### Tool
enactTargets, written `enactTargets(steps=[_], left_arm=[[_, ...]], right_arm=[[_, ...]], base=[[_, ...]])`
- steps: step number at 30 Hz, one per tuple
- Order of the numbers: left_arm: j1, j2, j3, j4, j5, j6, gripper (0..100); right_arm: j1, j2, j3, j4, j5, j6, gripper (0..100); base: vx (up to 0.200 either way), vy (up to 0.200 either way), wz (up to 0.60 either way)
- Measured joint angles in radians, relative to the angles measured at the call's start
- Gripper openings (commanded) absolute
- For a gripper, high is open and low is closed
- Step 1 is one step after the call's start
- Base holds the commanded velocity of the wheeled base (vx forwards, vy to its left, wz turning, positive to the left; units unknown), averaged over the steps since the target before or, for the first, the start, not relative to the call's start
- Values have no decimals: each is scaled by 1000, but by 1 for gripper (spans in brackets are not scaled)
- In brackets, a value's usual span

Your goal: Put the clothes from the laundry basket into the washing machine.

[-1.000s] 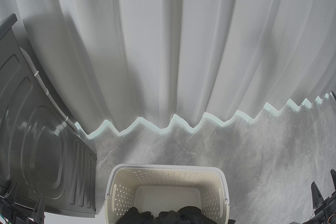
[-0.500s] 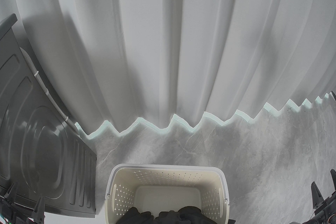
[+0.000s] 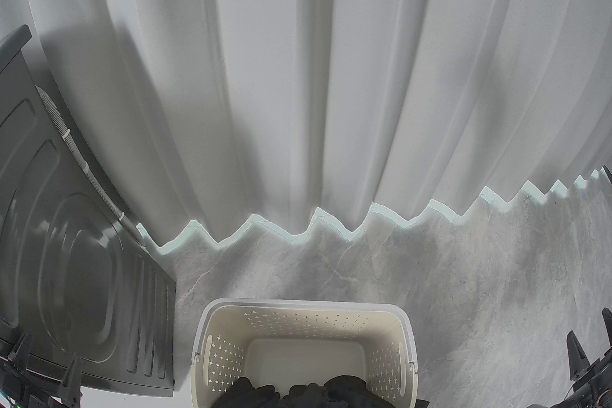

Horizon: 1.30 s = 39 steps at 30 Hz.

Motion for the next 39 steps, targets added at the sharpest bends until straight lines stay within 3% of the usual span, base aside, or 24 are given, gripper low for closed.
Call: enactTargets(steps=[3, 39], left_arm=[[0, 0, 0, 0, 0, -1, 100], [-1, 0, 0, 0, 0, -1, 100]], right_arm=[[0, 0, 0, 0, 0, 0, 100], [-1, 0, 0, 1, 0, 0, 100]], base=[[0, 0, 0], [-200, 0, 0]])
